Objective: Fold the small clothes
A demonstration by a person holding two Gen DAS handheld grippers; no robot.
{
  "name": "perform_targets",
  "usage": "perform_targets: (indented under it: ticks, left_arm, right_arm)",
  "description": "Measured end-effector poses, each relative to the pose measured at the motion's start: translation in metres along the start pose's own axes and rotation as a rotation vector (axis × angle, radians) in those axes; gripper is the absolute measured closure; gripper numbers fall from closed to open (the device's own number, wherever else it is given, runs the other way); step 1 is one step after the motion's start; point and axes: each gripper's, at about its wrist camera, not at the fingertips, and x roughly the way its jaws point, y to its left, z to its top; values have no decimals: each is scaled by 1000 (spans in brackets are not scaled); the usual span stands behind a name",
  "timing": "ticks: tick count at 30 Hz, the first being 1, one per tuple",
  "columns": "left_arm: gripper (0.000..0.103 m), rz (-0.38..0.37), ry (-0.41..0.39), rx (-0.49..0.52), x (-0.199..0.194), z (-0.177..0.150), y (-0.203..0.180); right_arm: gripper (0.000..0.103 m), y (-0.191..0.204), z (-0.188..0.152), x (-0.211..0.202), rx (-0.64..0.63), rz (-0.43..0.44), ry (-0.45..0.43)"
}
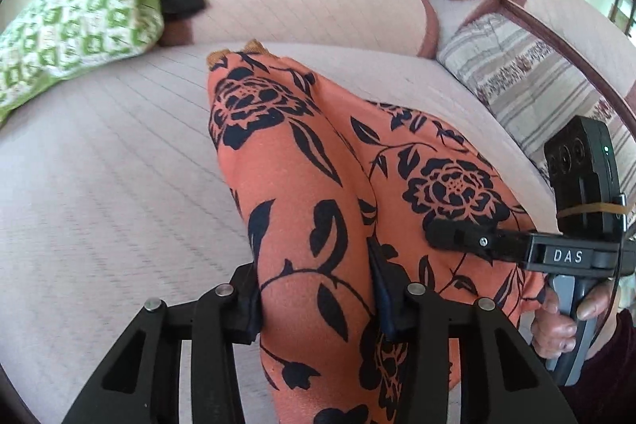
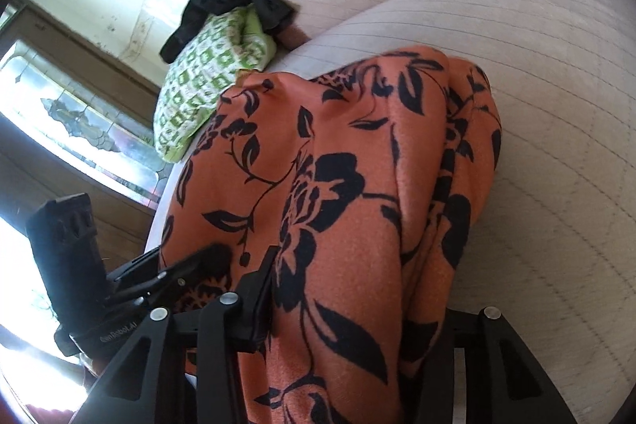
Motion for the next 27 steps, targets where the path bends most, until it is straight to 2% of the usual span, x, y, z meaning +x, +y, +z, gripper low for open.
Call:
perform_targets:
  ticks: [6, 15, 27]
  left_arm:
    - [57, 56, -55, -4, -25, -3, 5]
    - [57, 103, -82, -36, -44, -11, 17]
    - [57, 134, -30, -51, -40, -28, 29]
  right_arm:
    - [57, 20, -2, 3, -18, 30, -17]
    - [57, 41, -6, 10, -44, 47, -17]
    - [57, 60, -6, 37, -68, 22, 58]
